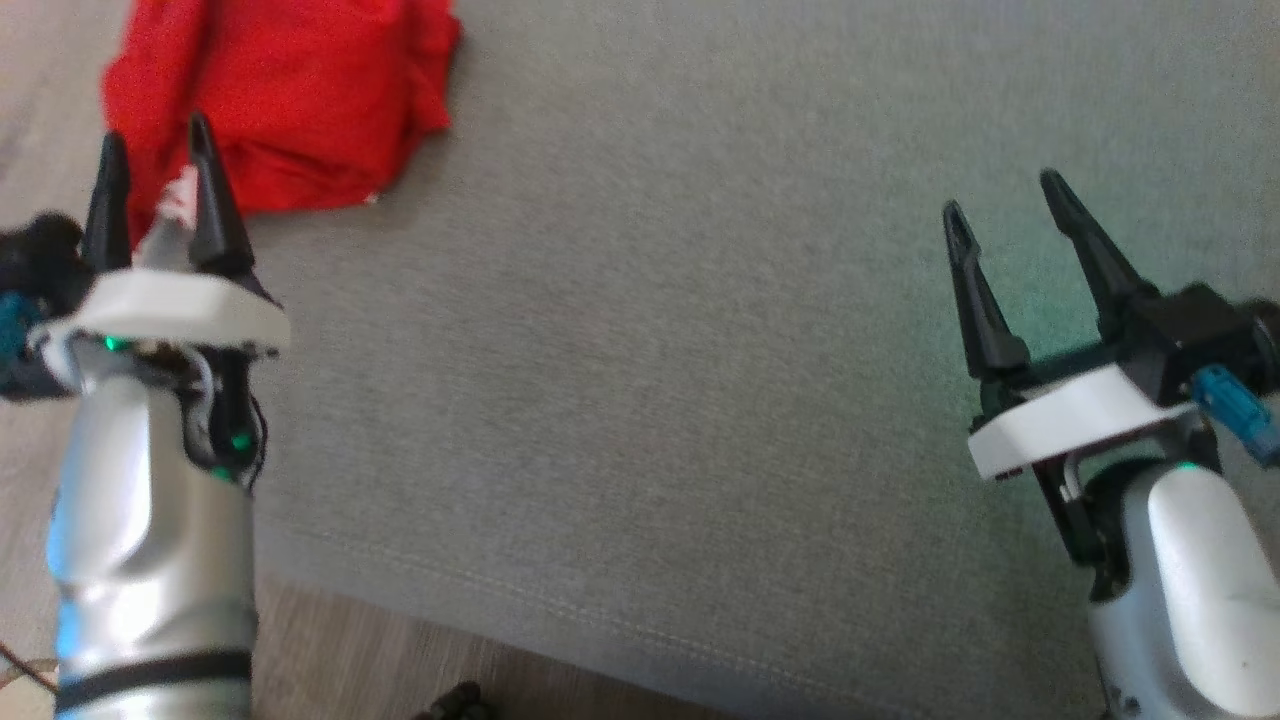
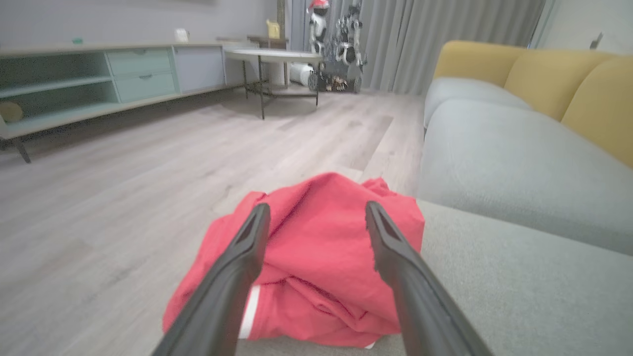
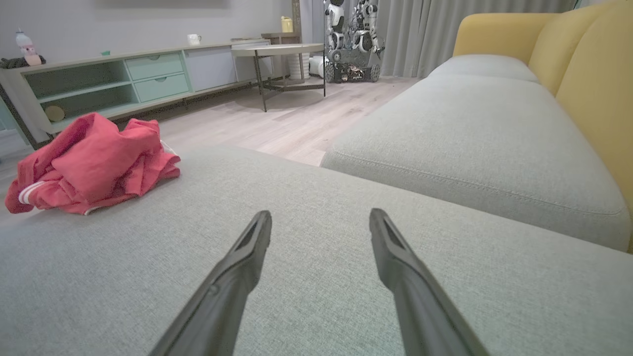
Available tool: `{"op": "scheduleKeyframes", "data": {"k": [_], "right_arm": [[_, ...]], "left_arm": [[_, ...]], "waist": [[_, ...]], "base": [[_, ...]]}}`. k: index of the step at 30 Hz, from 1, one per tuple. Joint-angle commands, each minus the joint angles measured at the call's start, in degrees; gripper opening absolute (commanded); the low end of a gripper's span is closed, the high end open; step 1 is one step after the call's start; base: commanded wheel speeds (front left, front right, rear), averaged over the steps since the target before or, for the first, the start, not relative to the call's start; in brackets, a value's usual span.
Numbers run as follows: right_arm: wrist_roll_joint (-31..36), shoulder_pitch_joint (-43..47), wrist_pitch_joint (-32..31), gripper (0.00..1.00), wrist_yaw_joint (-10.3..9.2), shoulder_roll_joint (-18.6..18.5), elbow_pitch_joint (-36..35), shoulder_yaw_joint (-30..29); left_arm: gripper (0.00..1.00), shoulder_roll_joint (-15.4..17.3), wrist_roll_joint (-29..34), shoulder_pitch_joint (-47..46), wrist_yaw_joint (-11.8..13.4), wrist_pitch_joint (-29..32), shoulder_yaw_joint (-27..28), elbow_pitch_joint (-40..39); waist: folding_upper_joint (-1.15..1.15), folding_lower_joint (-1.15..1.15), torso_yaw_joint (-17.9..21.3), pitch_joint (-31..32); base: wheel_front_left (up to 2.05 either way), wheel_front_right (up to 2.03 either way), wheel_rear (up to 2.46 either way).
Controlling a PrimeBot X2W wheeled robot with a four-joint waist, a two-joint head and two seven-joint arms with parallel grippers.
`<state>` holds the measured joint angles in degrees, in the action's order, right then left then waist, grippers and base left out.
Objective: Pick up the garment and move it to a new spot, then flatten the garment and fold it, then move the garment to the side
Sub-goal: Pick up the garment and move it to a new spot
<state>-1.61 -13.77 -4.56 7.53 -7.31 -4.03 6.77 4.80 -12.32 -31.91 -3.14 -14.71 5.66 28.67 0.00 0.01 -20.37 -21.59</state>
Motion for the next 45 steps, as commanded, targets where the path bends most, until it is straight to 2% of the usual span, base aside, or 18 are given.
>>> {"op": "scheduleKeyframes", "data": {"k": [1, 9, 13, 14, 15, 16, 17, 20, 28, 36, 40, 44, 45], "right_arm": [[0.3, -1.1, -0.2, 1.00, -0.04, -0.1, -2.4, 1.6], [-0.1, -3.9, -0.5, 1.00, -0.04, -1.1, -2.8, 4.0], [-0.2, -4.0, 0.0, 1.00, -0.04, -0.9, -2.5, 3.6], [-0.2, -4.0, 0.1, 1.00, -0.04, -0.8, -2.4, 3.5], [-0.2, -4.0, 0.2, 1.00, -0.04, -0.7, -2.3, 3.4], [-0.2, -4.0, 0.4, 1.00, -0.04, -0.6, -2.2, 3.3], [-0.2, -4.0, 0.5, 1.00, -0.04, -0.5, -2.0, 3.2], [-0.6, -3.9, 1.3, 1.00, -0.04, -0.2, -1.5, 3.0], [-1.3, -3.5, 3.3, 1.00, -0.04, 1.0, 0.8, 2.1], [-2.4, -0.3, 5.4, 1.00, -0.04, 2.7, 2.8, -0.4], [-3.1, 2.4, 6.4, 1.00, -0.04, 3.6, 3.6, -1.2], [-3.9, 5.2, 7.0, 1.00, -0.04, 4.1, 3.4, -2.2], [-3.9, 5.2, 7.0, 1.00, -0.04, 4.1, 3.4, -2.2]], "left_arm": [[1.00, 2.5, 0.0, -1.4, -0.1, -0.3, 2.0, -0.7], [1.00, 8.3, -0.8, -13.5, -2.6, -0.3, 3.1, 22.5], [1.00, 10.1, -1.4, -17.7, -3.2, 0.6, 2.6, 31.7], [0.84, 10.5, -1.6, -18.5, -3.3, 0.7, 2.7, 33.3], [0.43, 10.8, -1.7, -19.3, -3.4, 0.6, 2.6, 34.4], [0.13, 11.2, -1.6, -20.0, -3.5, 0.4, 2.4, 34.8], [0.00, 11.4, -1.7, -20.5, -3.6, 0.2, 2.3, 35.1], [0.00, 12.6, -0.9, -21.1, -3.9, -0.2, 1.4, 33.2], [0.00, 13.8, 1.7, -15.5, -3.0, -0.3, 4.7, 12.7], [0.00, 12.1, 4.8, -5.7, -2.8, -0.3, 5.4, -5.2], [0.00, 11.3, 5.4, 1.9, -2.5, -0.3, 5.5, -12.6], [0.00, 9.6, 5.5, 11.4, -1.5, 2.4, 5.5, -22.0], [0.00, 9.6, 5.5, 11.4, -1.5, 2.4, 5.5, -22.0]], "waist": [[0.00, -0.01, 3.1, -4.7], [0.00, -0.01, 6.9, -9.0], [0.00, -0.01, 7.7, -9.7], [0.00, -0.01, 7.7, -9.8], [0.00, -0.01, 7.7, -9.8], [0.00, -0.01, 7.7, -9.7], [0.00, -0.01, 7.6, -9.6], [0.00, -0.01, 7.2, -8.6], [0.00, -0.01, 5.8, -3.0], [0.00, -0.01, 5.9, 5.1], [0.00, -0.01, 7.3, 9.7], [0.00, -0.01, 8.8, 12.9], [0.00, -0.01, 8.8, 12.9]], "base": [[0.00, 0.00, 0.00], [0.00, 0.00, 0.00], [0.00, 0.00, 0.00], [0.00, 0.00, 0.00], [0.00, 0.00, 0.00], [0.00, 0.00, 0.00], [0.00, 0.00, 0.00], [0.00, 0.00, 0.00], [0.00, 0.00, 0.00], [0.00, 0.00, 0.00], [0.00, 0.00, 0.00], [0.00, 0.00, 0.00], [0.00, 0.00, 0.00]]}}
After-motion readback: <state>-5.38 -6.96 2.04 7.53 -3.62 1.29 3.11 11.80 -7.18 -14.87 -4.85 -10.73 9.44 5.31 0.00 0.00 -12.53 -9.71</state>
